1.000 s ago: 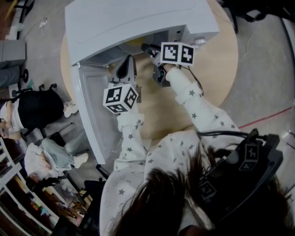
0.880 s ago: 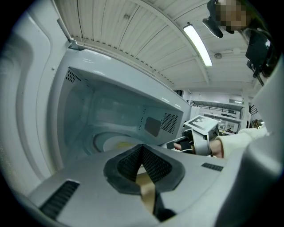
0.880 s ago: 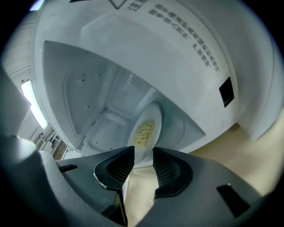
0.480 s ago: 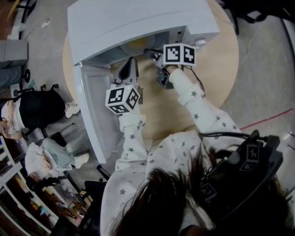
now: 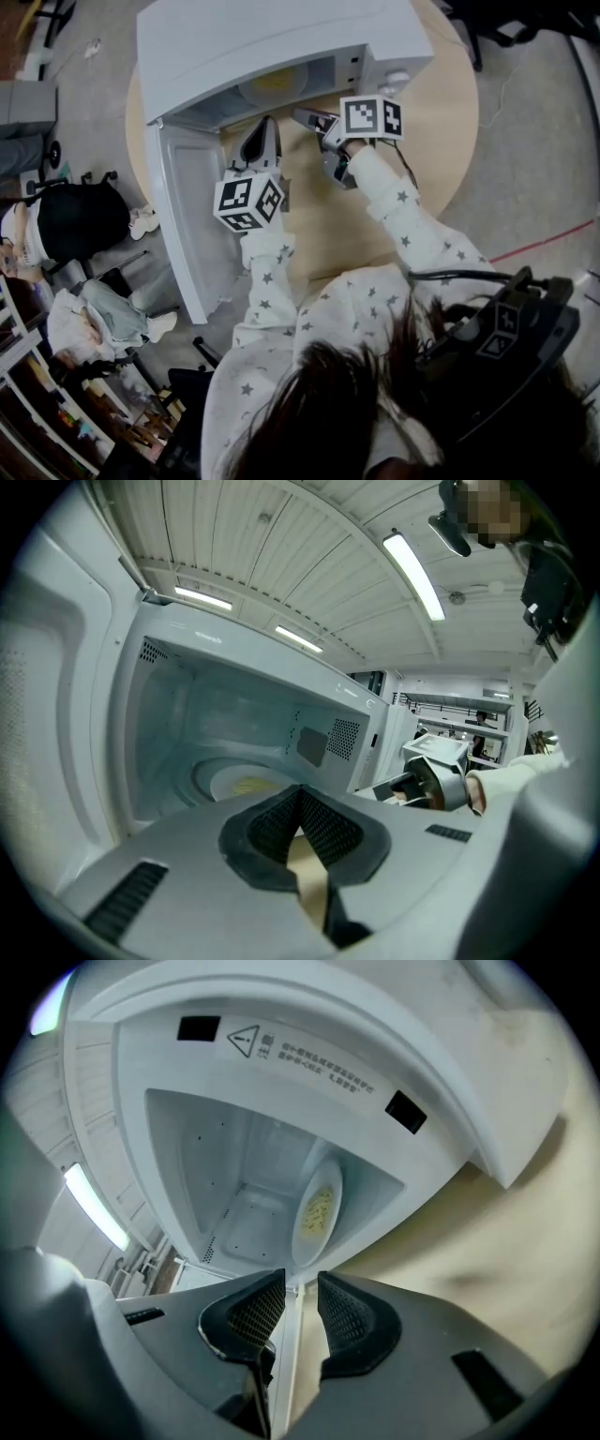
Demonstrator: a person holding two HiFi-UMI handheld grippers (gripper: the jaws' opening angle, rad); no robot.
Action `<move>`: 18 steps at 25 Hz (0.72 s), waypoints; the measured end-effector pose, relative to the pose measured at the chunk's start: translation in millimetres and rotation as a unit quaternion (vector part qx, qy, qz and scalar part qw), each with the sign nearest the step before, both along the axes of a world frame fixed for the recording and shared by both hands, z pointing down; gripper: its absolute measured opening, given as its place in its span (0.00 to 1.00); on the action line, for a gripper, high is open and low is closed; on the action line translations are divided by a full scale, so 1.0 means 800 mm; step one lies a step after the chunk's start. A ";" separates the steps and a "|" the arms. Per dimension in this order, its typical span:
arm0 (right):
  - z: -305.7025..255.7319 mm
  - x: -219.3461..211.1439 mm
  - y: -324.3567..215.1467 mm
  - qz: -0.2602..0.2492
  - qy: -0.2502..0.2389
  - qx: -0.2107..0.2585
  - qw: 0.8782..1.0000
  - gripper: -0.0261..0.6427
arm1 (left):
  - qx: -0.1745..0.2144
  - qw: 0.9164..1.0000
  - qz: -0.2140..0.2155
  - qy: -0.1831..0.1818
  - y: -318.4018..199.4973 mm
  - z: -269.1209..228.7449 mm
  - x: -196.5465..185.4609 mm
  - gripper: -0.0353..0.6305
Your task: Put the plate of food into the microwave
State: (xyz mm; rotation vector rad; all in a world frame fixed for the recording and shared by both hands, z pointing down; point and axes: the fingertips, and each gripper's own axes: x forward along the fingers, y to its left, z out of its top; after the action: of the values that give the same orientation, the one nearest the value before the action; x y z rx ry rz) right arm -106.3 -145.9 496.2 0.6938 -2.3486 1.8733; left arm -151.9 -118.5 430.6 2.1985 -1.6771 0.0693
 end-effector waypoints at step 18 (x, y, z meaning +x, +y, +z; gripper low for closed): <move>-0.088 0.007 0.005 -0.031 -0.113 0.021 0.993 0.05 | 0.035 0.999 0.009 0.010 -0.007 -0.031 0.008 0.06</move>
State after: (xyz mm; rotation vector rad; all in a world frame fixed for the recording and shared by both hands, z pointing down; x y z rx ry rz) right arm -100.8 -142.3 425.4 0.4245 -2.5155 1.9755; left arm -145.5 -123.8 406.0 2.2590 -1.6729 -0.0063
